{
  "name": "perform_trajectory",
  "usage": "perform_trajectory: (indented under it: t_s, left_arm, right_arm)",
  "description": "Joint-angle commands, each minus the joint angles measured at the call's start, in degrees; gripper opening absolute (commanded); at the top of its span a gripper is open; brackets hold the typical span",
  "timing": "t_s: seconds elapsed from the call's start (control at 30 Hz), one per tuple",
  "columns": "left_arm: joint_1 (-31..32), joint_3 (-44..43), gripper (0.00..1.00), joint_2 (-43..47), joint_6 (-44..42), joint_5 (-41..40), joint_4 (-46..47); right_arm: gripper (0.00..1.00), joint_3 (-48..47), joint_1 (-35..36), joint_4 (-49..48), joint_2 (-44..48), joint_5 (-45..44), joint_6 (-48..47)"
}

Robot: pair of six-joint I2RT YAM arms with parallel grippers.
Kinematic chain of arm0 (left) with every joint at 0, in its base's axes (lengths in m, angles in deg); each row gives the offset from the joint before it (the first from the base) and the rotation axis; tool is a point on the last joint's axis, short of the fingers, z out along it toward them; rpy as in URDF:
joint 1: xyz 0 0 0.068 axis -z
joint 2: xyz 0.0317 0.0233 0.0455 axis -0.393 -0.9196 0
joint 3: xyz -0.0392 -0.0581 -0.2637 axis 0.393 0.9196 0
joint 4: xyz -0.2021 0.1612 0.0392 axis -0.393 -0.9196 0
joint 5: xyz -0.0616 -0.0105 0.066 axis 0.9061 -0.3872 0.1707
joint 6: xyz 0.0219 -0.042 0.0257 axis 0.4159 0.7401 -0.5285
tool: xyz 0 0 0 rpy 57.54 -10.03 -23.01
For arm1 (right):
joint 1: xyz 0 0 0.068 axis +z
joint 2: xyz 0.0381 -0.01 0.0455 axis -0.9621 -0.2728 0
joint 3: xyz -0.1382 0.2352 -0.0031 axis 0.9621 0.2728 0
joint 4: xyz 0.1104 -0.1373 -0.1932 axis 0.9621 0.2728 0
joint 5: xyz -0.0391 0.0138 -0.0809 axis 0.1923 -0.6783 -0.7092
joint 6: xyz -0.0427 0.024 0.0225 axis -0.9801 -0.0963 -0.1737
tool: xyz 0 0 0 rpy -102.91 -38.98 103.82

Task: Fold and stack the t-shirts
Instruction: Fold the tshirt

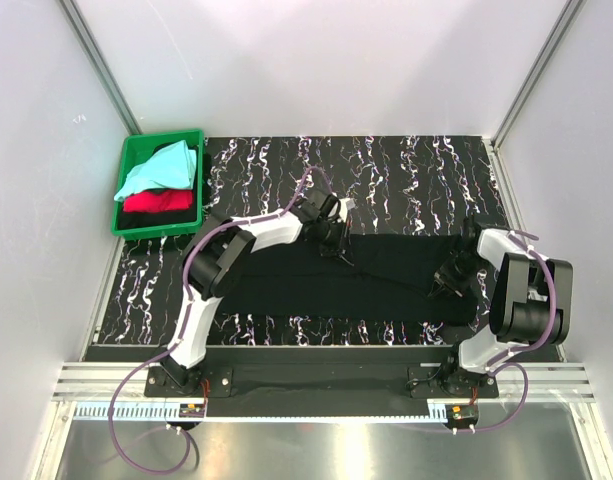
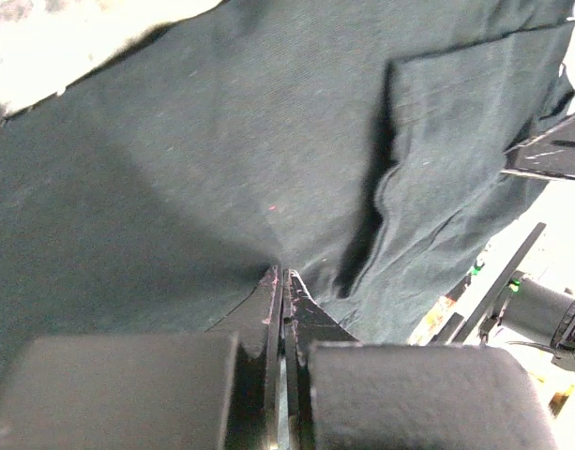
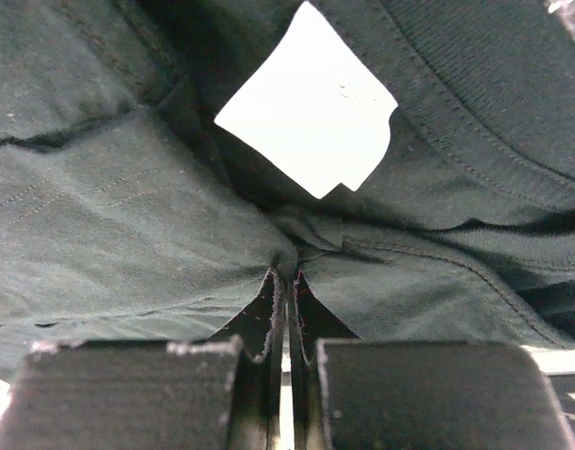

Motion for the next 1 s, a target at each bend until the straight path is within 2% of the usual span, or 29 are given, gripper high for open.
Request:
perform_trajectory:
  t_s: [0.0, 0.07, 0.1, 0.13, 0.17, 0.23, 0.4, 0.57, 0.67, 0.73, 0.77, 0.8, 0.83, 0.97]
  left_arm:
    - [0.3, 0.8, 0.00, 2.2, -1.0, -0.5, -1.2]
    - [0.4, 1.4, 0.00, 3.2, -1.5, -0.7, -1.5]
    - [0.4, 2.0, 0.04, 3.8, -1.8, -0.8, -1.8]
    - [0.3, 2.0, 0.15, 4.9, -2.0, -0.7, -2.2]
    - [0.4, 1.6, 0.19, 5.5, -2.5, -0.5, -2.8]
    - [0.4, 0.8, 0.23, 7.5, -3.0, -0.1, -4.5]
    - [0.8, -1.6, 0.24, 10.2, -2.1, 1.3, -5.3]
    - [2.9, -7.2, 0.26, 4.7, -0.3, 4.8, -2.3]
    - [3.9, -7.5, 0.27, 0.5, 4.9, 9.4, 4.3]
    - [4.5, -7.2, 0.27, -1.1, 6.5, 9.5, 5.8]
    - [4.5, -6.9, 0.27, -2.2, 6.5, 8.9, 6.5]
    - [4.5, -6.6, 0.27, -2.3, 6.5, 8.9, 6.4]
    - [3.6, -3.4, 0.26, -2.9, 5.7, 6.0, 5.6]
    - [2.6, -2.2, 0.26, -5.0, 3.8, 4.0, 2.2]
  right_arm:
    - [0.00, -0.9, 1.1, 4.0, -0.2, -5.7, 0.9]
    - [0.02, -1.2, 1.1, 4.3, 0.4, -5.5, 0.8]
    - [0.06, -1.8, 1.1, 4.4, 0.7, -5.6, 0.6]
    - [0.18, -2.3, 1.1, 4.7, 1.0, -5.8, 0.4]
    - [0.25, -3.3, 1.1, 5.4, 1.3, -5.9, 0.2]
    - [0.31, -4.5, 1.1, 6.5, 3.1, -6.5, -0.9]
    - [0.38, -7.4, 1.1, 8.2, 9.1, -6.9, -2.7]
    - [0.58, -13.2, 1.1, 5.4, 6.2, -2.3, -3.0]
    - [0.59, -12.3, 1.2, 1.0, 4.7, 1.8, -0.7]
    - [0.51, -9.7, 1.4, -2.8, 2.6, 3.9, 1.0]
    - [0.37, -8.3, 1.4, -5.8, 1.4, 6.0, 2.7]
    - [0.30, -6.6, 1.4, -5.9, 0.7, 6.0, 3.6]
    - [0.18, -1.3, 1.4, -9.1, -1.8, 6.3, 5.4]
    - [0.20, 1.2, 1.2, -8.9, -1.7, 1.2, 5.6]
